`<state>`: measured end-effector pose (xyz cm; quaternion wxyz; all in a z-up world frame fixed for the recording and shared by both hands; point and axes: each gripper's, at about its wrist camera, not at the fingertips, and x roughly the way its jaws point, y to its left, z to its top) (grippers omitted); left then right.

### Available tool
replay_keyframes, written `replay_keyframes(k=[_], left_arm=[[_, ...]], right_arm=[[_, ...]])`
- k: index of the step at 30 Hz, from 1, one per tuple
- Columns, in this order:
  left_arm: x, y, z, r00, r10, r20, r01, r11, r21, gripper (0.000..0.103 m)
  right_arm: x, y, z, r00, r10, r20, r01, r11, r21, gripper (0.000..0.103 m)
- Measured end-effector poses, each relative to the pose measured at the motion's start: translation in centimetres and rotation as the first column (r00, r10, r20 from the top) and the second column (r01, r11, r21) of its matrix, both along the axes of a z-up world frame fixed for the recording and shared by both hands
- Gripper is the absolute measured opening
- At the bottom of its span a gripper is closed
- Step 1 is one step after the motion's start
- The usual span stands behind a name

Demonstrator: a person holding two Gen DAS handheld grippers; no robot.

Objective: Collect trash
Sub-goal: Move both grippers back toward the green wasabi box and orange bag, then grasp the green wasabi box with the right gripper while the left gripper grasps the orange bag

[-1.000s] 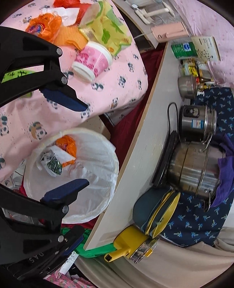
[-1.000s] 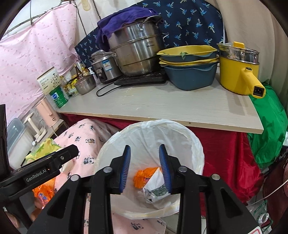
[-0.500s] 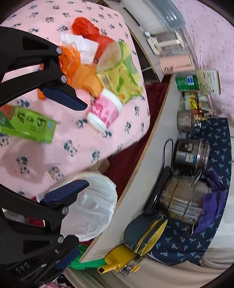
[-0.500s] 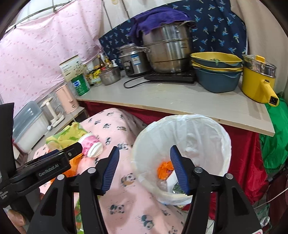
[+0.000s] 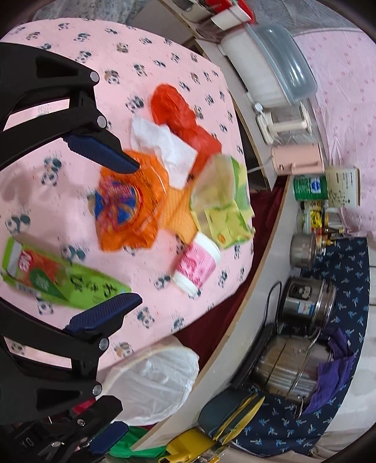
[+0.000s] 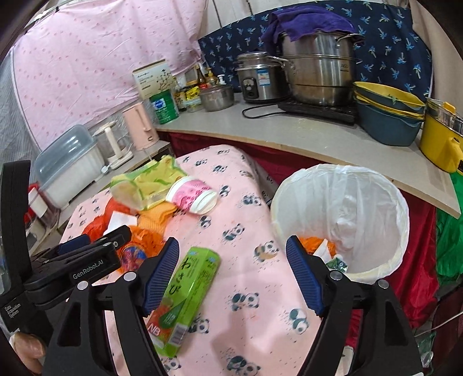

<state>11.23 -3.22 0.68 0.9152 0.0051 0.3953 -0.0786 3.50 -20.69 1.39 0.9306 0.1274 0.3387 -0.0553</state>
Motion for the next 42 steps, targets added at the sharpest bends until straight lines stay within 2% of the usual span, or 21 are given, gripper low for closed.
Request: replay_keyframes(k=[10,14,18,24,33,42], left_arm=[[-1.9,6.0,-2.1,0.99,0.137,-0.036,-0.136,0.99,0.031,0.081],[-2.5,7.6,-2.8,0.984,0.171,-0.043,-0.168,0.984,0.051,0.081],[-3.0,8.7,-3.4,0.98,0.193,-0.051,-0.19,0.98,0.065,0.081],[-3.1,9.5,-4.2,0.976,0.207,-0.063,-0.202,0.977,0.072,0.082],[-2.8,9.3,-4.3,0.978,0.204,-0.05,-0.198,0.975,0.099,0.09],[-1.9,8.9,-4.7,0.979,0.196,-0.057,-0.189,0.976,0.113,0.093]], right_arm=[[-0.3,4.9,-3.7,0.992,0.068,-0.102,-0.068,0.998,0.006,0.077],[0.1,6.5,-5.4,0.986,0.09,-0.142,-0.09,0.996,0.005,0.077],[0.7,7.4,-7.3,0.976,0.098,-0.193,-0.091,0.995,0.041,0.077],[1.3,8.6,-8.9,0.969,0.077,-0.234,-0.071,0.997,0.032,0.077],[2.5,10.3,-9.9,0.965,0.065,-0.254,-0.072,0.997,-0.016,0.08],[3.6,10.2,-10.8,0.961,0.052,-0.272,-0.072,0.996,-0.061,0.078]])
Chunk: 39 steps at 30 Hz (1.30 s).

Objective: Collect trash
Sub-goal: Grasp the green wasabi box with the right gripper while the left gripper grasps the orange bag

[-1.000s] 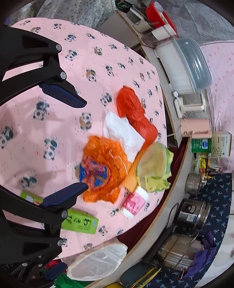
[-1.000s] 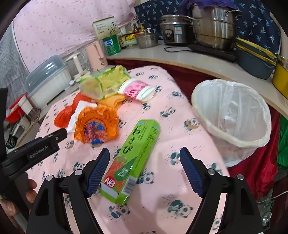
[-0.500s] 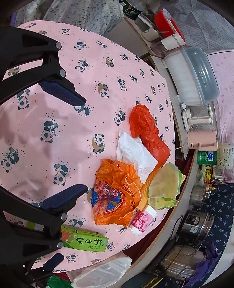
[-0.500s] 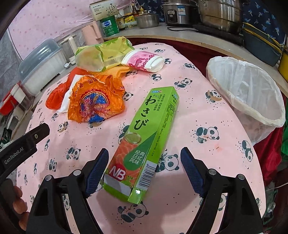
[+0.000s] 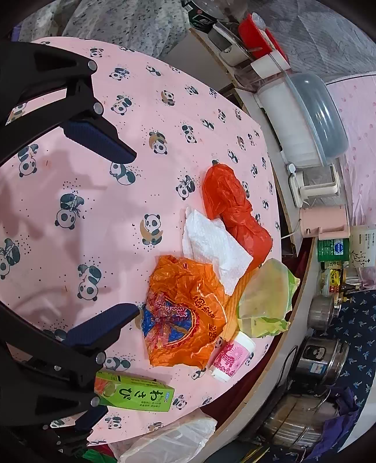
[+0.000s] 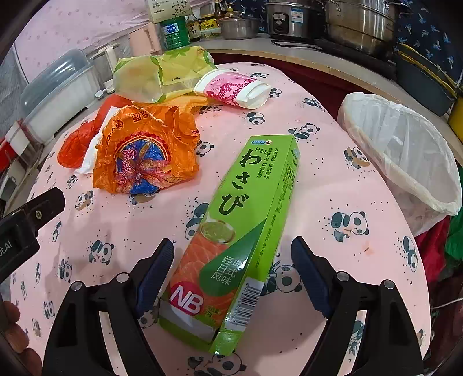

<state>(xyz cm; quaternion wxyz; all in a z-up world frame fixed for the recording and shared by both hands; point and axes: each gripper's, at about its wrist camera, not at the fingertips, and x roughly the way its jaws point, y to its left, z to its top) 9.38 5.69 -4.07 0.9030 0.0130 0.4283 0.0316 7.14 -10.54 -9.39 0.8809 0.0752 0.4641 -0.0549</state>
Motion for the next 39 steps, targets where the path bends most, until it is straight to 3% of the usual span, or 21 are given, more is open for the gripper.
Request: replay_keyframes(k=[4,7,18,28,30,32,39], left_arm=[[0.5,-0.7,-0.2,1.0,-0.014,-0.004,0.014,1.0,0.003,0.093],[1.1,-1.3,-0.5,1.0,-0.025,-0.004,0.025,1.0,-0.001,0.093],[4.6,-3.9,-1.1,0.997,-0.075,0.008,0.075,0.997,-0.011,0.093],[8.3,-5.4,-1.7,0.993,-0.118,0.017,0.119,0.993,-0.021,0.092],[8.5,-5.7,-1.9,0.99,-0.14,0.005,0.14,0.99,-0.036,0.081],[8.6,-6.1,-2.2,0.986,-0.164,-0.018,0.163,0.985,-0.049,0.062],[7.3,-7.0,-2.0,0.979,-0.201,-0.034,0.197,0.976,-0.093,0.027]], right_arm=[[0.3,-0.9,0.1,1.0,0.007,0.004,-0.007,1.0,-0.019,0.062],[0.5,-2.0,0.2,1.0,0.004,0.009,-0.004,1.0,-0.003,0.058],[0.4,-5.9,1.6,0.997,-0.038,0.068,0.034,0.998,0.057,0.053],[1.7,-6.9,2.9,0.993,-0.033,0.11,0.025,0.997,0.072,0.051],[1.8,-6.9,2.9,0.993,-0.032,0.112,0.023,0.997,0.075,0.05],[1.9,-6.9,2.9,0.993,-0.031,0.112,0.022,0.996,0.082,0.05],[1.5,-7.4,3.5,0.99,-0.042,0.133,0.029,0.995,0.095,0.049]])
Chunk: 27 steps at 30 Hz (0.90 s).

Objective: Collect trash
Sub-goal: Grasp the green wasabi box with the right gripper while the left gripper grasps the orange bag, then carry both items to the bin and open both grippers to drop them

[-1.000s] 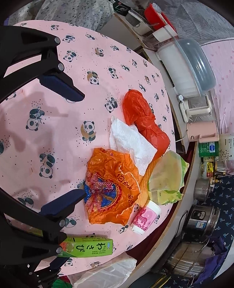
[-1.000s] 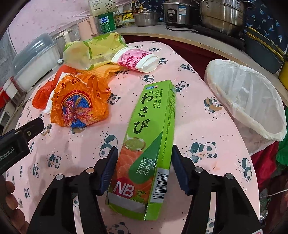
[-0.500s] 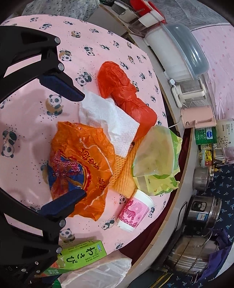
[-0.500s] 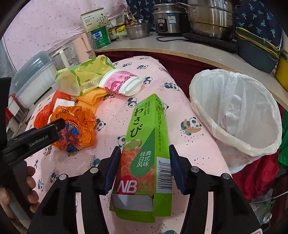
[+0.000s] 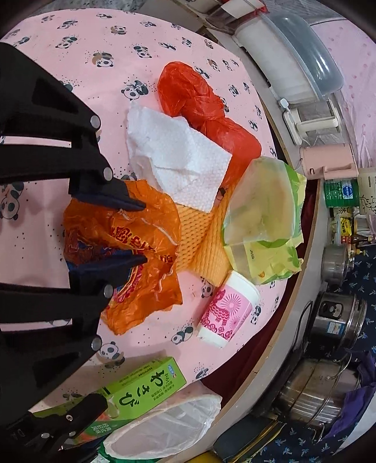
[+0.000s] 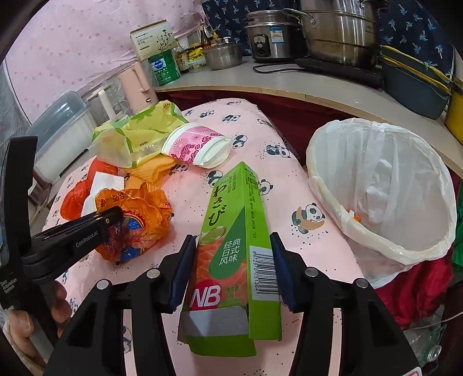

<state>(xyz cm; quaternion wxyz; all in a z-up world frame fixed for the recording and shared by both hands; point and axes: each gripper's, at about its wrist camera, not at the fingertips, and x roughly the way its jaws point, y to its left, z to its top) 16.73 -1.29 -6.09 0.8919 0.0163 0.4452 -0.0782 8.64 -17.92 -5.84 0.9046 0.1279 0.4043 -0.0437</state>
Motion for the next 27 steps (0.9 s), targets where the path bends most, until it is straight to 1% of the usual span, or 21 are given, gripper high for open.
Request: replay_keyframes(k=[1,6,7,8,9,15,21,27], left_arm=[[-0.2,-0.1,0.1,1.0,-0.005,-0.001,0.005,1.0,-0.005,0.024],[-1.6,-1.1,1.2,1.0,-0.026,0.017,0.027,1.0,-0.014,0.022],[-1.9,-1.4,1.5,0.999,-0.034,0.021,0.034,0.999,-0.017,0.022],[-2.1,-1.6,1.7,0.999,-0.038,0.023,0.039,0.999,-0.018,0.022],[-2.4,-2.0,1.9,0.999,-0.043,0.025,0.044,0.999,-0.019,0.022],[-3.8,-3.9,2.7,0.997,-0.078,0.029,0.078,0.997,-0.019,0.022],[-4.6,-5.9,3.5,0.992,-0.116,0.038,0.117,0.993,-0.019,0.022],[-4.8,-8.4,4.6,0.986,-0.156,0.055,0.157,0.987,-0.025,0.022]], right_arm=[[-0.1,-0.1,0.2,1.0,-0.003,0.006,0.003,1.0,0.001,0.049],[-0.9,-0.8,1.4,0.999,-0.016,0.037,0.016,1.0,0.005,0.048],[-1.0,-0.9,1.6,0.999,-0.02,0.043,0.019,1.0,0.004,0.031],[-1.1,-1.0,1.7,0.999,-0.016,0.044,0.015,1.0,0.008,0.023],[-1.2,-1.2,1.8,0.999,-0.018,0.035,0.018,1.0,0.01,0.02],[-2.0,-2.4,1.6,0.999,-0.035,0.029,0.035,0.999,0.028,0.02],[-3.2,-3.8,2.5,0.996,-0.067,0.062,0.065,0.997,0.032,0.02],[-4.0,-6.2,4.0,0.987,-0.123,0.107,0.119,0.992,0.041,0.02]])
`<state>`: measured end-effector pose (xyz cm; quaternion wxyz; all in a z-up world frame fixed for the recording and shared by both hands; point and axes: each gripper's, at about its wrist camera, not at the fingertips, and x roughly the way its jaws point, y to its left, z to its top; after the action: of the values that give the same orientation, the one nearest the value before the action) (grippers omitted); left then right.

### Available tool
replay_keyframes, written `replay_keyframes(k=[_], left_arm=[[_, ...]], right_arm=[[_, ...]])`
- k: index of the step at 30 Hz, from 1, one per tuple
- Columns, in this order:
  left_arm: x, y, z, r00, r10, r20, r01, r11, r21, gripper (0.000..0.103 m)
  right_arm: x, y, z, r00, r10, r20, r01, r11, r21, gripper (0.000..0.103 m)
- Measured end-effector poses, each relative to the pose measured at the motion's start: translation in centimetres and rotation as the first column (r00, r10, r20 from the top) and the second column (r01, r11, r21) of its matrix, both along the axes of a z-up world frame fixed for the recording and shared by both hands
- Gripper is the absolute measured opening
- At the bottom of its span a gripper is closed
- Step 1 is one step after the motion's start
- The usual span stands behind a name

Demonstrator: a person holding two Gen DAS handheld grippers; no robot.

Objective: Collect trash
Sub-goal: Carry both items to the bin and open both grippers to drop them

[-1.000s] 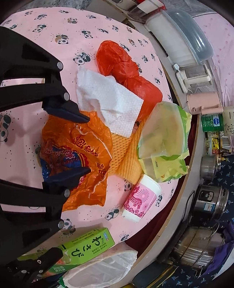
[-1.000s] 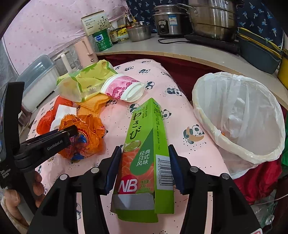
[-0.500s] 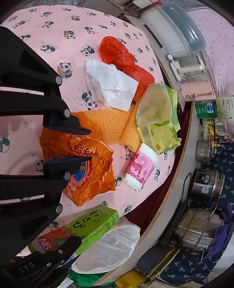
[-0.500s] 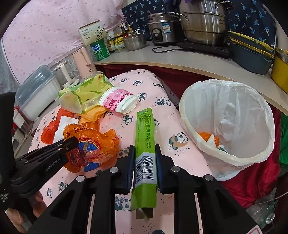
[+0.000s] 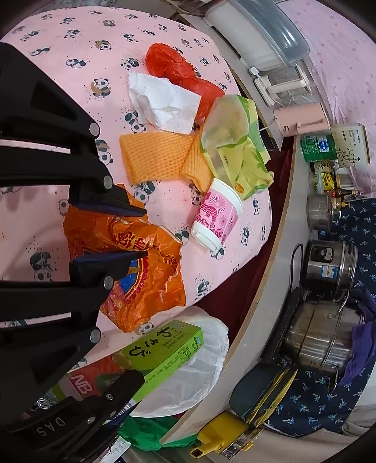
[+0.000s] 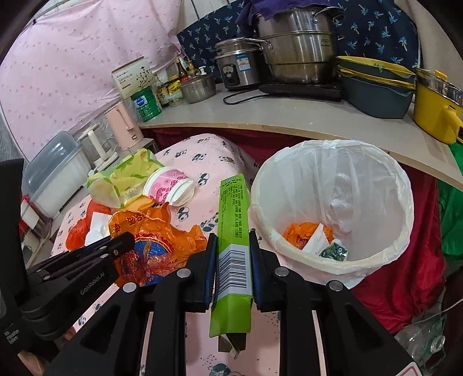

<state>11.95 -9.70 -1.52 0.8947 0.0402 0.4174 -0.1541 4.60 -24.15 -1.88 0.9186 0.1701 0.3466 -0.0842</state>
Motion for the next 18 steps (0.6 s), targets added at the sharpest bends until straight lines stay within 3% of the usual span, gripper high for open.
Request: replay_keyframes(k=[18], left_arm=[[0.1,-11.8,1.6,0.976,-0.213,0.037,0.214,0.977,-0.015,0.022]], right_arm=[[-3.4,-10.1,0.5,0.97,-0.24,0.031,0.24,0.97,0.027,0.02]])
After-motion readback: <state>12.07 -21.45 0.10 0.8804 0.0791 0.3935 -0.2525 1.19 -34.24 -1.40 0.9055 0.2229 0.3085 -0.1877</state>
